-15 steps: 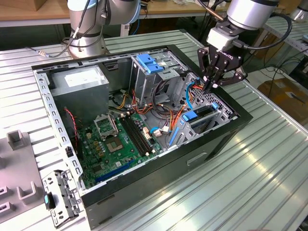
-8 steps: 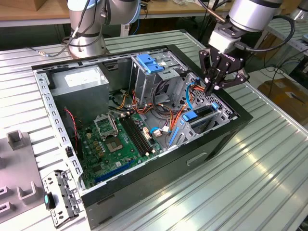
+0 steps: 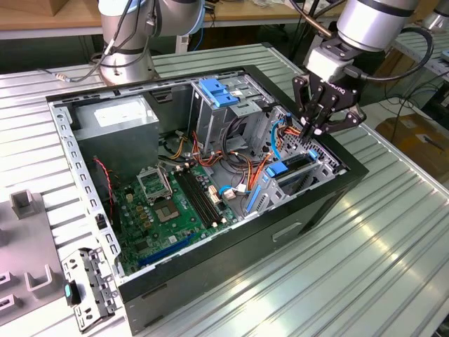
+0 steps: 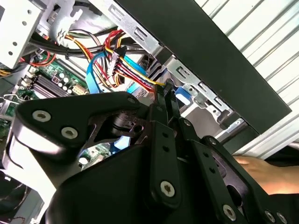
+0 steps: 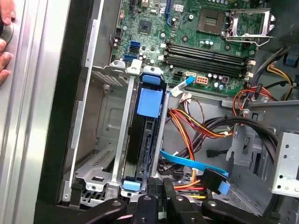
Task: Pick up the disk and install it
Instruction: 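Insert the first disk wire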
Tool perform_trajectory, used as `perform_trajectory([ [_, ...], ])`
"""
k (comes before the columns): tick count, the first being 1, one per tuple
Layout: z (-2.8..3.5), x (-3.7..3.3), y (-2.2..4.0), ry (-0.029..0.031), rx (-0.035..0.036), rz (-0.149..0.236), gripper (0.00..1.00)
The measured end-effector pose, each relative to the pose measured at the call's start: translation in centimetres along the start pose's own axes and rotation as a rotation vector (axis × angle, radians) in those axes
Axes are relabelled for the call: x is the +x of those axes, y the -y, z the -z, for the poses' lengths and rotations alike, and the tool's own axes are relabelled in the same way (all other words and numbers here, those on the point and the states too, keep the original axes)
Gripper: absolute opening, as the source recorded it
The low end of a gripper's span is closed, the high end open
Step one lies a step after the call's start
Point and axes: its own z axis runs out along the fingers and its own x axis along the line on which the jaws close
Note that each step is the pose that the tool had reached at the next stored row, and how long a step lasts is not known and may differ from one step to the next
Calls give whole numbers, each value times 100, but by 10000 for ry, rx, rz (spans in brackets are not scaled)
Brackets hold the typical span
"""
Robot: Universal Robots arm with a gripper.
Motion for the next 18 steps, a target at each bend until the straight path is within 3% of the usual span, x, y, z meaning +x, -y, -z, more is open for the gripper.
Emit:
perform_trajectory([
  [2, -18, -3, -19, 3, -27, -96, 17],
  [4, -31, -16, -96, 7, -40, -96, 17],
  [6, -38, -21, -129, 11, -55, -96, 17],
  [9, -51, -22, -133, 11, -79, -181, 17],
  [14, -81, -20, -133, 14, -100, -851, 17],
  [18, -96, 5, -137, 15, -106, -1091, 17],
])
